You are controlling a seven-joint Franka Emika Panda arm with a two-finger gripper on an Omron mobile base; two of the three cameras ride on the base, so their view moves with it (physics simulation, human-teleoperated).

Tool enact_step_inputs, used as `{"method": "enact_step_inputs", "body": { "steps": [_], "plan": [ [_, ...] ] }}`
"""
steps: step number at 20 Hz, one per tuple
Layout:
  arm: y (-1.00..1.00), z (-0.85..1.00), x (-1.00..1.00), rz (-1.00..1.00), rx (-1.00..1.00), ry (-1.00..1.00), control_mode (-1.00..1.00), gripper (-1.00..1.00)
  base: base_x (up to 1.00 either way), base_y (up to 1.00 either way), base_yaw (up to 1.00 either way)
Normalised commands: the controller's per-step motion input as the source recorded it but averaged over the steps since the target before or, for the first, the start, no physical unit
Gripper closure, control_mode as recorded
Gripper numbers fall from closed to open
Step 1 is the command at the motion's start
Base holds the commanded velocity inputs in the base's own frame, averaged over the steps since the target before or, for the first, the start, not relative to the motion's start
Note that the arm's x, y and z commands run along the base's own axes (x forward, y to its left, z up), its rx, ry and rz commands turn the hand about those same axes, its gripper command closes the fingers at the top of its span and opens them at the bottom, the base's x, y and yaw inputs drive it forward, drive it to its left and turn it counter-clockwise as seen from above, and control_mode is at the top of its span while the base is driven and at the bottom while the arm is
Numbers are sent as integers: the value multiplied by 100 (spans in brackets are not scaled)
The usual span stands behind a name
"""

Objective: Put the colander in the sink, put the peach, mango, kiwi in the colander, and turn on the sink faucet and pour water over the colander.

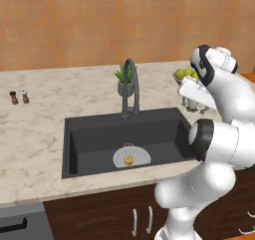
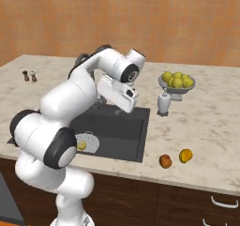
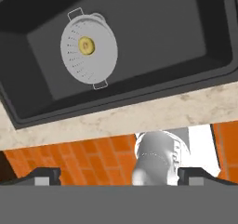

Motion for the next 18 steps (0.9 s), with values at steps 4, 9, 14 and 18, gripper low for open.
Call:
{"method": "enact_step_inputs", "body": {
  "steps": [4,9,14,18],
  "plan": [
    [-100,-11,4,-9,1,15,-100,-100,0,0,0],
    [-100,-56,0,-17,-1,8,-100,-100,0,0,0],
    [-88,-56,-26,-21,-1,-2,-100,-100,0,0,0],
    [-52,-35,-66,-18,0,-12,-100,-100,0,0,0]
  ]
}}
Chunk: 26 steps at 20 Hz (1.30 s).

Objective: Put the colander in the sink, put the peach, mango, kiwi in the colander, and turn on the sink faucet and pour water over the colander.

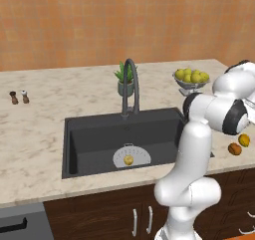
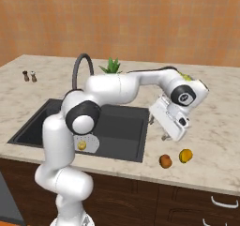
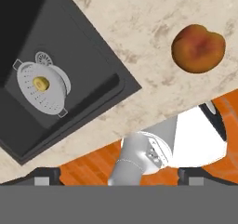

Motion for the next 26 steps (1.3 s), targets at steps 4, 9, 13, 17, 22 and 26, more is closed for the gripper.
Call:
{"method": "enact_step_inputs", "body": {
  "steps": [4,9,13,17,22,26],
  "plan": [
    [-8,-28,-71,-7,0,-13,-100,-100,0,0,0],
    [-2,-54,-12,-4,0,0,-100,-100,0,0,0],
    [-14,-53,0,-2,-12,7,-100,-100,0,0,0],
    [-16,-49,1,0,-23,23,-100,-100,0,0,0],
    [-2,-12,15,0,-7,12,-100,-100,0,0,0],
    [-18,-27,21,0,0,4,-100,-100,0,0,0]
  ]
}}
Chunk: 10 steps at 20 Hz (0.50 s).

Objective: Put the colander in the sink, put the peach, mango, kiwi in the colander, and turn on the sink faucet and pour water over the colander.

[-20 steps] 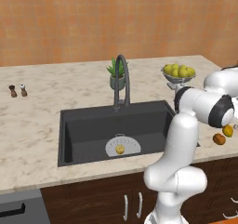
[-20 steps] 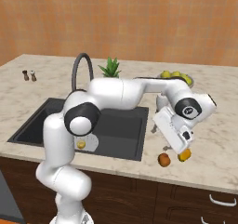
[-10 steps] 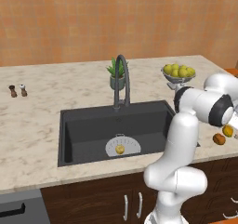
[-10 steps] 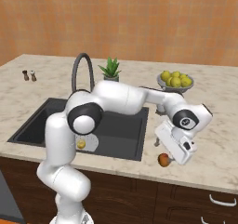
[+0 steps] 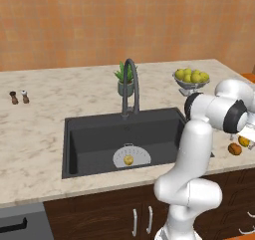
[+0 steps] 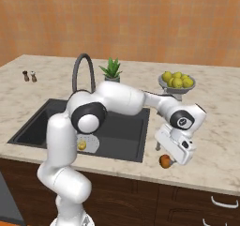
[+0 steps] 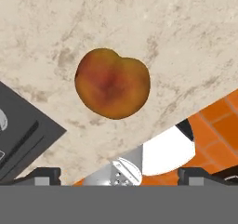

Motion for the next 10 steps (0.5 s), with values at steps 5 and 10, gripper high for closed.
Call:
{"method": "enact_step_inputs", "body": {
  "steps": [5,10],
  "plan": [
    [-19,-40,26,0,0,5,-100,-100,0,0,0],
    [-16,-24,26,0,0,1,-100,-100,0,0,0]
  ]
}}
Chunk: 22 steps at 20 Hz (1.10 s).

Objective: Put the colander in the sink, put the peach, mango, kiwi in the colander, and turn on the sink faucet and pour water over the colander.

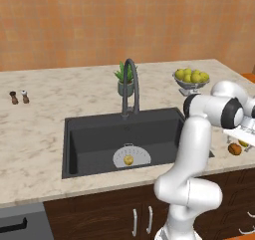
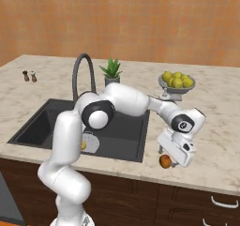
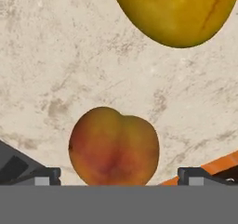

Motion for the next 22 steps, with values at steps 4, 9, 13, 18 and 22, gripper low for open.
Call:
{"method": "enact_step_inputs", "body": {
  "steps": [4,9,13,18,22],
  "plan": [
    [-9,-25,21,0,0,1,-100,-100,0,0,0],
    [0,-33,0,0,-2,0,-100,-100,0,0,0],
    [2,-36,0,-3,-5,1,-100,-100,0,0,0],
    [21,-34,1,-4,-9,0,-100,-100,0,0,0],
    [55,-27,0,-6,-13,3,-100,-100,0,0,0]
  ]
}}
